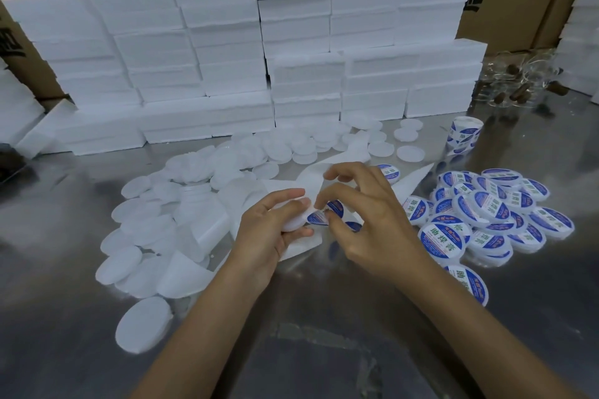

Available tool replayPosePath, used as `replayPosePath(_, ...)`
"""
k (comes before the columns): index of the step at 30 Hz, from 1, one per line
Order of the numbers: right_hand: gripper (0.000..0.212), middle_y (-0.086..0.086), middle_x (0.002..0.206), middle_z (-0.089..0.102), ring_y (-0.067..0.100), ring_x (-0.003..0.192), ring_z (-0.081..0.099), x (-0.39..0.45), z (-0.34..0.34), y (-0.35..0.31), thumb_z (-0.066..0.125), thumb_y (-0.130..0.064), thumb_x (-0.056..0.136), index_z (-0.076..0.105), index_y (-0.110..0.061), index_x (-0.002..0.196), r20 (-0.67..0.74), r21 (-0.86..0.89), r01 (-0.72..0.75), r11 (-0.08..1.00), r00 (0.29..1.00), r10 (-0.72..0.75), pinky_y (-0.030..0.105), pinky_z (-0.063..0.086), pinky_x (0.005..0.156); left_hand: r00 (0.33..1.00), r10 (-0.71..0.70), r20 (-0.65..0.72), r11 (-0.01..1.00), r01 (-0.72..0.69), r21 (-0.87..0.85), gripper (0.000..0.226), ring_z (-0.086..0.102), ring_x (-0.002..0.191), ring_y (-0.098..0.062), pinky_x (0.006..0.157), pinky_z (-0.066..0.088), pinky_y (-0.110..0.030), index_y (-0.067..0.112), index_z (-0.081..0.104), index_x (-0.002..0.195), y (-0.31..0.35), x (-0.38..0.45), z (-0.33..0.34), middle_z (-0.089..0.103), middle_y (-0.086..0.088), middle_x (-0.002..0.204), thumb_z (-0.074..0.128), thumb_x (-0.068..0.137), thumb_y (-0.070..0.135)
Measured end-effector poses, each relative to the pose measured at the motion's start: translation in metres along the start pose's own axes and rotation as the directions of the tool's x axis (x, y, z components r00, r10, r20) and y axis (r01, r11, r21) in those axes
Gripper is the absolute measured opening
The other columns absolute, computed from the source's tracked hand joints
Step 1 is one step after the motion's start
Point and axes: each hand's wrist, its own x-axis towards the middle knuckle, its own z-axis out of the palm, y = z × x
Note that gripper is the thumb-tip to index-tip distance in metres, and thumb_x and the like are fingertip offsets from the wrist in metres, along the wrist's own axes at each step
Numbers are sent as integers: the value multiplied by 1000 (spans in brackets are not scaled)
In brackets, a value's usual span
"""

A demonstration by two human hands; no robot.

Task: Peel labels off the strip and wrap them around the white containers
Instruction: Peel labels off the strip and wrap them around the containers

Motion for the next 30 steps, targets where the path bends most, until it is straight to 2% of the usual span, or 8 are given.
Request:
replayPosePath(7,13,-9,92,54,13,91,56,3,-6,-15,63,-8,79,57,-18,84,-128,295,-69,953,986,111,16,41,78,995,58,-84,997,-53,62,15,77,79,-28,63,60,-27,15,75,99,-7,3,1,75,-15,106,74,87,6)
replayPosePath(11,15,-8,79,62,15,77,60,5,-11,-16,64,-4,84,54,-16,85,-149,496,-188,847,943,297,25,50,72,982,101,-160,978,-68,199,21,74,91,-24,68,63,-31,27,76,99,-8,6,1,63,3,121,79,84,12)
replayPosePath(14,27,-9,82,61,12,77,60,8,-16,-12,66,4,84,55,-20,88,-170,577,-250,777,894,414,22,52,69,962,173,-212,968,-126,215,19,75,83,-15,61,60,-24,32,73,100,-5,5,2,61,13,115,78,86,21)
replayPosePath(17,28,-12,82,63,9,78,63,10,-18,-6,69,4,83,57,-21,89,-132,666,-293,686,859,495,21,54,69,916,290,-276,952,-248,176,17,73,73,-3,57,57,-22,24,70,106,3,3,0,65,17,103,58,99,16)
replayPosePath(21,26,-8,84,67,6,75,67,10,-17,-2,70,1,83,60,-22,88,-89,690,-353,632,825,558,19,55,67,878,341,-335,940,-323,110,41,75,84,-11,63,59,-22,27,63,120,13,-2,-11,62,6,117,39,100,-1)
replayPosePath(25,23,-11,81,68,8,73,68,11,-18,-3,71,0,83,61,-20,87,-59,732,-356,581,816,575,19,54,65,880,412,-235,911,-404,87,42,72,100,-9,75,60,-25,36,62,122,28,-10,-8,69,24,108,46,103,1)
replayPosePath(27,21,-9,81,69,9,71,69,13,-22,-5,72,-2,82,62,-18,88,-37,765,-354,538,810,585,17,51,62,912,391,-129,918,-396,-16,39,71,108,-20,80,61,-33,25,64,123,33,-15,-2,69,7,122,44,101,-1)
replayPosePath(30,19,-1,86,70,12,72,69,16,-30,-14,74,-3,81,63,-18,88,-45,812,-302,500,821,569,20,52,64,958,283,52,932,-262,-250,29,68,114,-34,82,60,-43,10,62,125,36,-25,12,68,-12,126,44,102,8)
